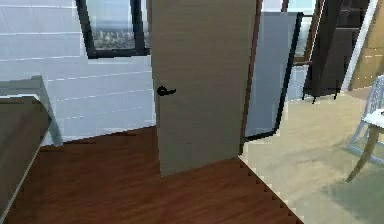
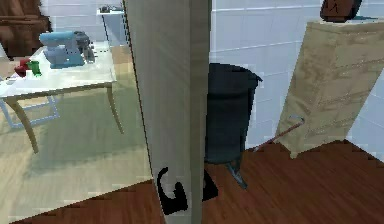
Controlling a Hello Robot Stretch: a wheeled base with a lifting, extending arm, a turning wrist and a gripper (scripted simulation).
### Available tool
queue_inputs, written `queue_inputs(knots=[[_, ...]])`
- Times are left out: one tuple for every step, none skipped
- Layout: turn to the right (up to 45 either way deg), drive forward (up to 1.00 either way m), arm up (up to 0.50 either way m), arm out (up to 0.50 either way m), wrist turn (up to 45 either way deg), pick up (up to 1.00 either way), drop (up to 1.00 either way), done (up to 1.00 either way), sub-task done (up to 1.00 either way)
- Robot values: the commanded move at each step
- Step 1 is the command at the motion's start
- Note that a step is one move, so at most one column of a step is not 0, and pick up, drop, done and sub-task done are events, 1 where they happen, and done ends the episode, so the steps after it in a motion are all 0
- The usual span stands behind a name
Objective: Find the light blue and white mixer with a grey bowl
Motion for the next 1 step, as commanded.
queue_inputs(knots=[[21.0,0.0,0.0,0.0,0.0,0.0,0.0,0.0,0.0]])
